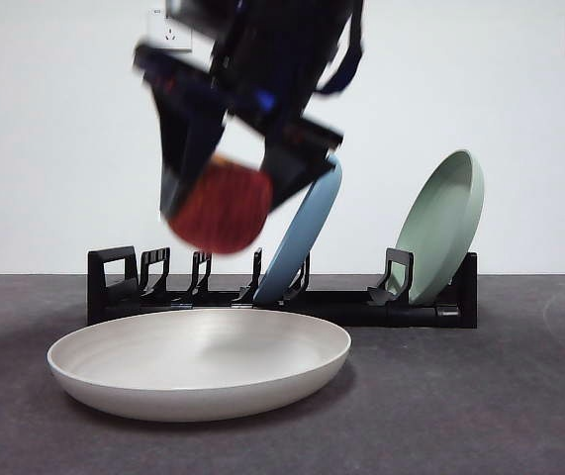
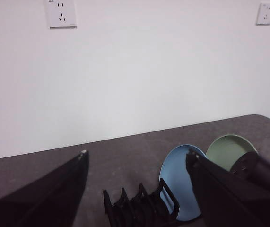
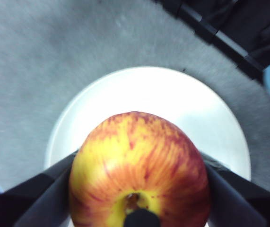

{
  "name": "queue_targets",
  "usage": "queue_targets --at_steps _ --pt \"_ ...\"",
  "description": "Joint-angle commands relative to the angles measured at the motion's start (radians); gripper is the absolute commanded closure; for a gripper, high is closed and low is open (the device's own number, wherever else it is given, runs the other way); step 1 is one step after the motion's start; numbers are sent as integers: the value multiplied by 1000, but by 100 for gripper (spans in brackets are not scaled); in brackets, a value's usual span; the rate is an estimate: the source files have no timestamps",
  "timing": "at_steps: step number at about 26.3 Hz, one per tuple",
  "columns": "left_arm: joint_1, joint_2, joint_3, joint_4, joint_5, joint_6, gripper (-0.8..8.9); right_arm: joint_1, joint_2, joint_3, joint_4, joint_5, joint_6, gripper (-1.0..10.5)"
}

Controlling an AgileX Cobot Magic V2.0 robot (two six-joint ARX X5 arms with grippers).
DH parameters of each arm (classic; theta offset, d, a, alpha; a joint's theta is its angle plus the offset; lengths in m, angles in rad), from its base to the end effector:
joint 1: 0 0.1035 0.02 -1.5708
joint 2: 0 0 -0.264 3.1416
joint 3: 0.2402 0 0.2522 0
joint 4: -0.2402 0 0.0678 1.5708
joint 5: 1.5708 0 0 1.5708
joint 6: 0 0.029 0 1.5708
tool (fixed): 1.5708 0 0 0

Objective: Take the yellow plate from the plate rack,put the plate on the table,take the apple from the table,put the apple in the plate

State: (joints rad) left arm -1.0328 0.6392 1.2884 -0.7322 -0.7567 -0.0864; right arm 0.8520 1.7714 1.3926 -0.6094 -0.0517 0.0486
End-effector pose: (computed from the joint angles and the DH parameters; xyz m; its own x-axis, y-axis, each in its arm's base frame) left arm 0.0456 -0.0375 0.4495 0.9608 -0.2705 -0.0603 0.2691 0.9627 -0.0293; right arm 0.2462 0.2837 0.2466 0.3229 0.4475 -0.8339 -0.7427 0.6660 0.0698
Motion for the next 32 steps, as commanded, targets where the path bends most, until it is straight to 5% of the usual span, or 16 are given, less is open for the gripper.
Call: queue_targets --at_steps 1,8,16,25,32 --pt "0 -3 -3 -9 0 11 468 6 68 3 4 2 10 959" --pt "0 -3 -3 -28 0 11 468 8 181 3 9 2 3 956" --pt "0 -3 -3 -71 0 2 468 8 182 3 -6 2 2 593" --pt "0 -3 -3 -97 6 -26 468 8 191 3 -10 -2 -6 438" --pt "0 -3 -3 -120 6 -27 468 13 194 3 -24 -1 -6 435"
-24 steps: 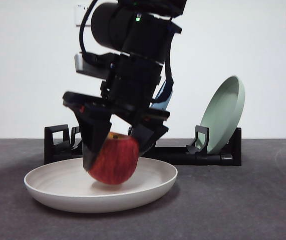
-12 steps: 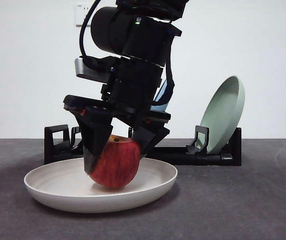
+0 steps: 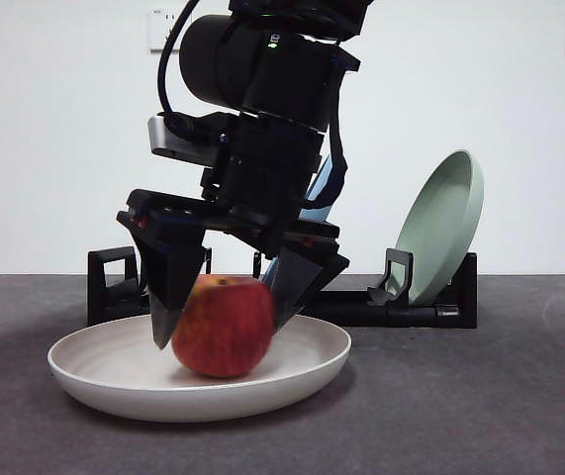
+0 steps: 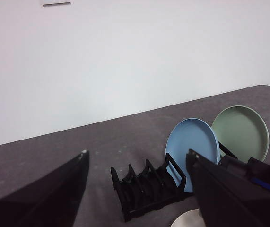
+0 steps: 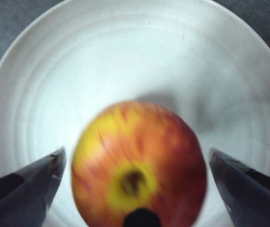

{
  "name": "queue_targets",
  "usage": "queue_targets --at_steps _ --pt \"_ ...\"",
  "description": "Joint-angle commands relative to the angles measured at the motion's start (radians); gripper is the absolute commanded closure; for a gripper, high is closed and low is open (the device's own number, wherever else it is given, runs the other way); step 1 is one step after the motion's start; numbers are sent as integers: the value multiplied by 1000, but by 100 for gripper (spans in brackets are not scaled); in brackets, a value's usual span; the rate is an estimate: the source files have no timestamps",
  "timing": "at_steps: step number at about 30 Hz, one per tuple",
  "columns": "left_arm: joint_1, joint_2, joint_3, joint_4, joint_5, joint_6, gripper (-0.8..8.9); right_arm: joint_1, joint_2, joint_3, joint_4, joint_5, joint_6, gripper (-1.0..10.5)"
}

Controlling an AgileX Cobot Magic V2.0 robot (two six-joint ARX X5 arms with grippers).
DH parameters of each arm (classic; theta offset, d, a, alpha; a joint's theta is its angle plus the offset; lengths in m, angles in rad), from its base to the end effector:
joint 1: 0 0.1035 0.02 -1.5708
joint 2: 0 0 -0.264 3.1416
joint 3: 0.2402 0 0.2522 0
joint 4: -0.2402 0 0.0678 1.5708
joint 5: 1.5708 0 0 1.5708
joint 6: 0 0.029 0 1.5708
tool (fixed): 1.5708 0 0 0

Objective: Take the yellow plate from the plate rack,put the plate on the table,take the apple from the table,put the apple in the plate

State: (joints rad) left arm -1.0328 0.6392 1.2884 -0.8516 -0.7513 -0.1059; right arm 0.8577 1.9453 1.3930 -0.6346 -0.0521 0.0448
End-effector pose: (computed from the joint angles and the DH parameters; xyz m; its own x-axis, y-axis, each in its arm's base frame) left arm 0.0447 -0.0364 0.4390 0.9530 -0.2650 -0.1469 0.2725 0.9616 0.0329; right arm 0.2558 0.2981 0.1820 0.2053 0.3170 -0.9260 -0.7401 0.6693 0.0650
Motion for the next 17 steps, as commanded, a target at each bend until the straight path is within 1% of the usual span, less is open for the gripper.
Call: queue_targets --at_steps 1,3,5,9,15,17 --pt "0 -3 -3 -5 0 -8 468 8 19 3 1 -1 -2 435" --pt "0 -3 -3 -15 0 -12 468 7 12 3 0 0 -2 437" --pt "0 2 -3 -26 1 -34 468 6 -4 3 -7 1 -2 438" --pt "0 30 -4 -40 1 -41 468 4 -59 3 -26 3 -2 442" --pt "0 130 -4 -41 3 -37 469 -4 -192 3 -74 2 -2 448" --pt "0 171 -4 -41 32 -8 472 -13 -241 3 -94 5 -3 466"
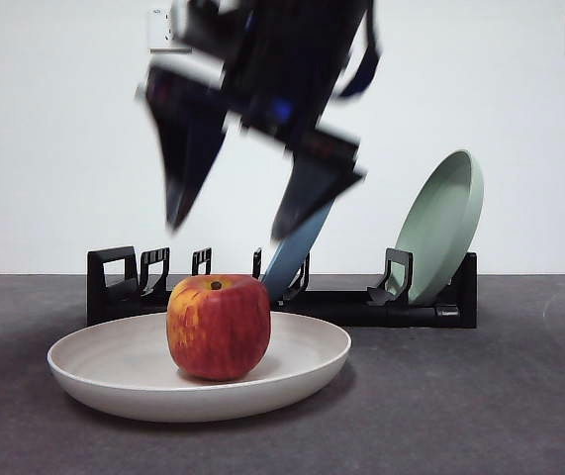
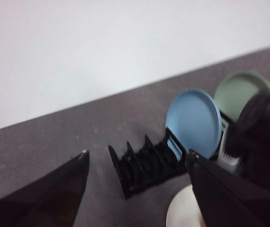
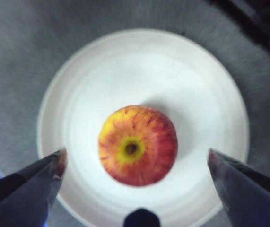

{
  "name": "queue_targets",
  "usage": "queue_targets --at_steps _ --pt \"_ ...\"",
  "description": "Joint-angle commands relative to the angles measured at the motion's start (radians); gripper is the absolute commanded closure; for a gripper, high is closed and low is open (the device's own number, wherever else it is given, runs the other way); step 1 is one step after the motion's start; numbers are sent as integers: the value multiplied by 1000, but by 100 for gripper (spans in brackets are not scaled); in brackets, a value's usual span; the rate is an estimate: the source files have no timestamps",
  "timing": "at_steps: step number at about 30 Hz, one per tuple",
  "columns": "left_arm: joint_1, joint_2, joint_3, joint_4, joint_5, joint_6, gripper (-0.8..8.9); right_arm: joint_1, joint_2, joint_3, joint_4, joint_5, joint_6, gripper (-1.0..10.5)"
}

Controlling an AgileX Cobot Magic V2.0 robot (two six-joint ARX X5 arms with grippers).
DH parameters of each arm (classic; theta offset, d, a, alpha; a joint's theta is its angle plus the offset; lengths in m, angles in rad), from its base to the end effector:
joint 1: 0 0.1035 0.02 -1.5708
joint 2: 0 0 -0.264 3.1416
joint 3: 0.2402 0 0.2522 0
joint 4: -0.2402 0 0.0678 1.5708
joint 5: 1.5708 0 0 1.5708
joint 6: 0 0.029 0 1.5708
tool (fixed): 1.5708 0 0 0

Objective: Take the yellow plate from the plate rack,put the plate on the table,take the apple from the table,put the apple in the plate

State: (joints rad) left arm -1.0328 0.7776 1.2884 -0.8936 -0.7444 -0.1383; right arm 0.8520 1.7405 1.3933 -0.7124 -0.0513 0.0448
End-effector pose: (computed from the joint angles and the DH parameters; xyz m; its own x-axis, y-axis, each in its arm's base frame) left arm 0.0676 -0.0749 0.4275 0.9314 -0.2387 -0.2747 0.2802 0.9521 0.1228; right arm 0.2377 0.2739 0.2524 0.2831 0.4015 -0.8710 -0.7416 0.6675 0.0666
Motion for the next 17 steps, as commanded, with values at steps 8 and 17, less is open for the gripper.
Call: queue_targets --at_steps 8,17 --pt "2 231 -4 1 226 231 787 -71 -242 3 -132 6 -47 938" --pt "101 319 -5 28 407 321 823 -203 -456 1 -188 6 -65 958"
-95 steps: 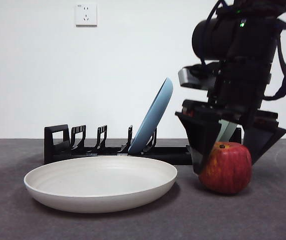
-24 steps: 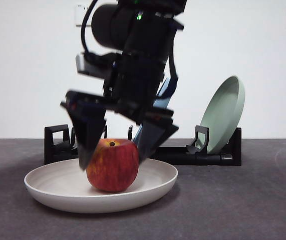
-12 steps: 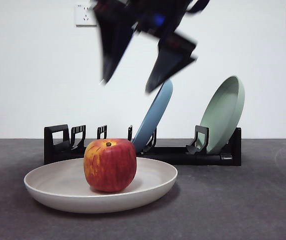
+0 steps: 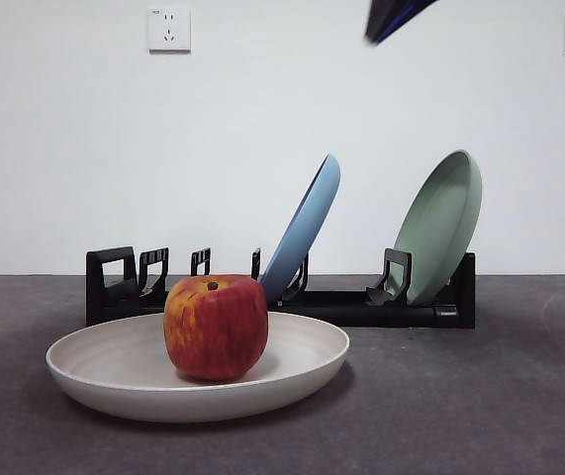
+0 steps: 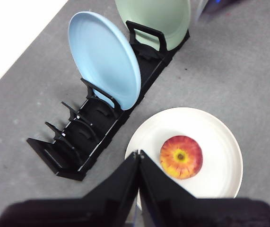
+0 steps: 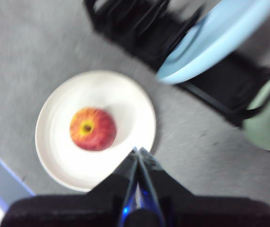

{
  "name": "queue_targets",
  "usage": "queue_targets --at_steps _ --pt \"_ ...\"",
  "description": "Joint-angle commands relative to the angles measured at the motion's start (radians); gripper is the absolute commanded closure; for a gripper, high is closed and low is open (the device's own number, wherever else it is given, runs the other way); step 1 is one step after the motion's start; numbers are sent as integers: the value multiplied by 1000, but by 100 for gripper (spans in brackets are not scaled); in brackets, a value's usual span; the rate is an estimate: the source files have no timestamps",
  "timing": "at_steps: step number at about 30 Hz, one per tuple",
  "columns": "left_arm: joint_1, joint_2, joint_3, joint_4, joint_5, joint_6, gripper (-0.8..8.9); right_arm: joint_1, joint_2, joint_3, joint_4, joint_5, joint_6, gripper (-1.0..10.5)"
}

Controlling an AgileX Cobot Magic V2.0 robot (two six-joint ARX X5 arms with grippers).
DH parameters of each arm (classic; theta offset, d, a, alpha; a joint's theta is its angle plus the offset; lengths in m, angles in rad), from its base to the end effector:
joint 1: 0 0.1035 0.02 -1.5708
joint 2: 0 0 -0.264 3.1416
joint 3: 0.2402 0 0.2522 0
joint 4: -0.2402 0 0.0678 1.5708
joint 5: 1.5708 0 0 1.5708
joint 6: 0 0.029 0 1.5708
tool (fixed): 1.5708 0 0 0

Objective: Take the yellow plate from the plate rack,put the plate on the table,take the apple from the table,put the apple in the plate

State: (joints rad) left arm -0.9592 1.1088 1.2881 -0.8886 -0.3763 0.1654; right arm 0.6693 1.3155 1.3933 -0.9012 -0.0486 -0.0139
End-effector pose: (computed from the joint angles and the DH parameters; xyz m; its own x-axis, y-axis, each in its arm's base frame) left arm 0.1262 -0.1614 0.3808 0.7061 -0.3668 -0.6057 0.6547 0.6641 0.3610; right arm 0.2020 0.1616 0.3668 0.5023 0.4593 -0.7326 -0.6535 0.7564 0.0262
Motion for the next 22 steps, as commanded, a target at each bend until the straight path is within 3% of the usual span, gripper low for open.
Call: queue_targets --at_steps 1,7,13,17,22 --pt "54 -23 -7 46 57 14 823 -38 -59 -3 3 3 -6 958" --pt "170 -159 -81 216 67 -5 823 -126 -272 -179 162 6 -6 958" --pt "216 -412 -433 500 65 -16 823 -177 -521 -529 426 29 54 958" --pt "216 -568 -693 626 63 -142 823 -177 -677 -745 558 57 132 959" --pt "216 -626 -826 677 63 -222 823 -176 -780 -856 573 79 167 959"
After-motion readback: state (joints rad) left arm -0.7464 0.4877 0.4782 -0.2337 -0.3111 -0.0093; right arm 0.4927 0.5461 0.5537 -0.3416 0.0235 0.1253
